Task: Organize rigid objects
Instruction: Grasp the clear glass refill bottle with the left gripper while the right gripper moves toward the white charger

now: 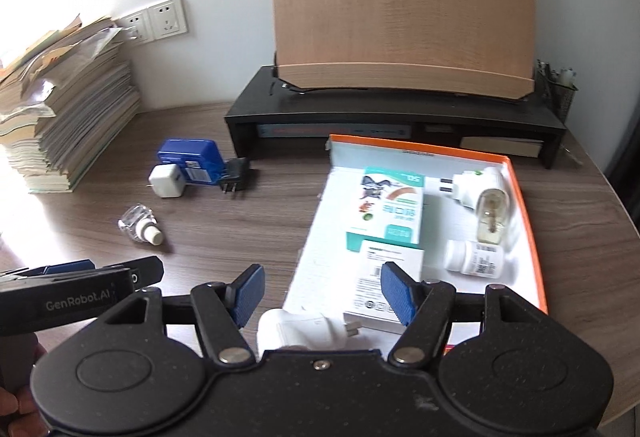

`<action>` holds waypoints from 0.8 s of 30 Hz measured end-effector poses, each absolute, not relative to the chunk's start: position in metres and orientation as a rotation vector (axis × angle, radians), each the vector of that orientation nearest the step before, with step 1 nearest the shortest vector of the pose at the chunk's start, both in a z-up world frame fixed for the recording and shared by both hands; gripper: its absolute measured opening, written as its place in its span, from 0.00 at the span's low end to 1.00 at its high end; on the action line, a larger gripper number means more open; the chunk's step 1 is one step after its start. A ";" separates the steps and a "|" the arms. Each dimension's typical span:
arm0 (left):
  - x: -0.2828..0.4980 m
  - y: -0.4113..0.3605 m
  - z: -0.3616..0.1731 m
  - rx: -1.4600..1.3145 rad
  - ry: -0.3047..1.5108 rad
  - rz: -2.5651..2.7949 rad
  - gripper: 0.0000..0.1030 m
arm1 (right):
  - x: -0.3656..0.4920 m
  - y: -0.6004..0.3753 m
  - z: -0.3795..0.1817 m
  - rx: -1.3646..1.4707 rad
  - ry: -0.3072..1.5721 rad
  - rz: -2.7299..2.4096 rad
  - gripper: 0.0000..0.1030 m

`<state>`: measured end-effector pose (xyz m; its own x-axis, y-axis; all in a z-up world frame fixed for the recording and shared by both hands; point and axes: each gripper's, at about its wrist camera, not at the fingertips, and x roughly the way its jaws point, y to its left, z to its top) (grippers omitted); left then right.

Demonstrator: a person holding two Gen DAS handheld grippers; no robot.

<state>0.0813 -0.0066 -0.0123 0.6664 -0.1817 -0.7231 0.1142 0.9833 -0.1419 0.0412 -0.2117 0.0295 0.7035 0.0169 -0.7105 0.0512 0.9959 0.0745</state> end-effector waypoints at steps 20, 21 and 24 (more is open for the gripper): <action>0.094 0.023 -0.023 -0.113 0.845 -0.067 0.87 | 0.063 -0.193 0.018 0.078 0.821 0.047 0.75; 0.096 0.024 -0.025 -0.113 0.849 -0.064 0.88 | 0.064 -0.193 0.017 0.077 0.822 0.048 0.75; 0.104 0.028 -0.029 -0.107 0.848 -0.071 0.90 | 0.069 -0.193 0.015 0.079 0.830 0.049 0.75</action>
